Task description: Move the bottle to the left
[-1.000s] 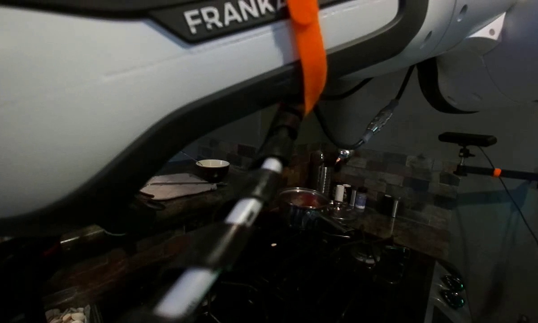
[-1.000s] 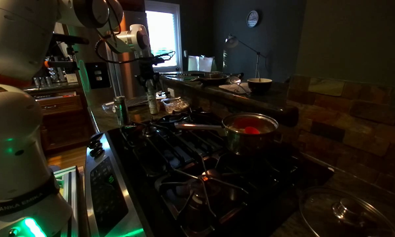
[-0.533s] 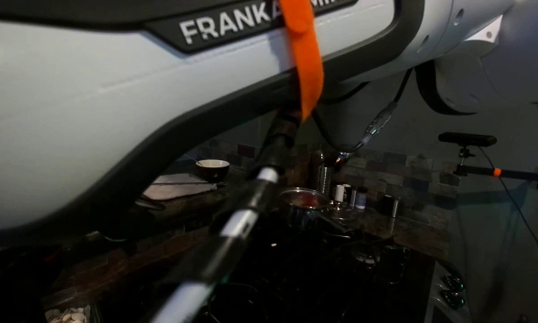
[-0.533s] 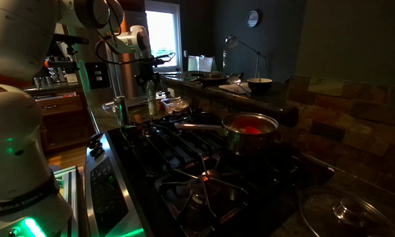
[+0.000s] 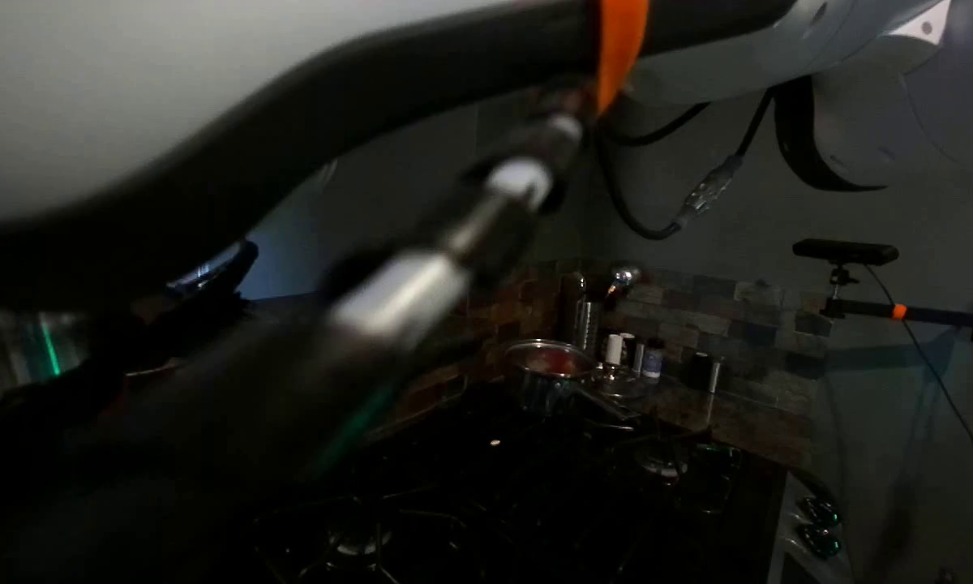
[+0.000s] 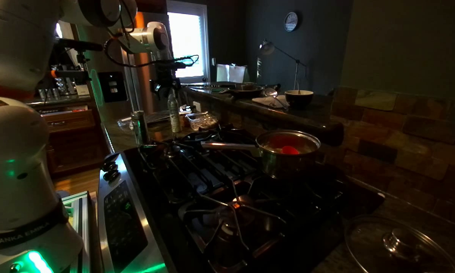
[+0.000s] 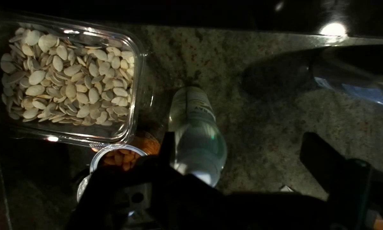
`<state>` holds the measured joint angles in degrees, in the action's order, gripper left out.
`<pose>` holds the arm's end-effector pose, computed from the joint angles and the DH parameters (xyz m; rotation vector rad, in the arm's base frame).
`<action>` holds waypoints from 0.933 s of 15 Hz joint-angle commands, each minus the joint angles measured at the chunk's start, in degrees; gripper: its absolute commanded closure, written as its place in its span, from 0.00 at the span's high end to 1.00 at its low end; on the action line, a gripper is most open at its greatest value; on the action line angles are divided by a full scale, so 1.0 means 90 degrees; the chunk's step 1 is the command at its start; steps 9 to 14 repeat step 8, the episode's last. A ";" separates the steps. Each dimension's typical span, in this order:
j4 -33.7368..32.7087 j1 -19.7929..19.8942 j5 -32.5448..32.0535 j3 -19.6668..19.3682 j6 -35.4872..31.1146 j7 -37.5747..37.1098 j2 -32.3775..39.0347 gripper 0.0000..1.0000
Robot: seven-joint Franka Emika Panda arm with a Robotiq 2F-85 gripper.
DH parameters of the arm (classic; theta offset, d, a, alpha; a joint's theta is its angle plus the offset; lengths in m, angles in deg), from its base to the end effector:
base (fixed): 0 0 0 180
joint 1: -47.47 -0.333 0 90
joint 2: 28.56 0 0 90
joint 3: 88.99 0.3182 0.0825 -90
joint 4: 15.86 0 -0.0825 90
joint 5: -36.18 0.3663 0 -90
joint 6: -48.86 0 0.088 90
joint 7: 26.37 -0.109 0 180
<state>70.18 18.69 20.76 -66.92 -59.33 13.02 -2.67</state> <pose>0.4635 0.4753 0.4257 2.0911 2.2202 -0.0319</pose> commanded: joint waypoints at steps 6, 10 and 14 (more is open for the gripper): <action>0.1214 0.0295 0.0216 0.0048 -0.0899 -0.1082 -0.1582 1.00; 0.0685 0.0267 0.0091 0.0070 -0.0622 -0.0878 -0.1209 1.00; 0.0685 0.0267 0.0091 0.0070 -0.0622 -0.0878 -0.1209 1.00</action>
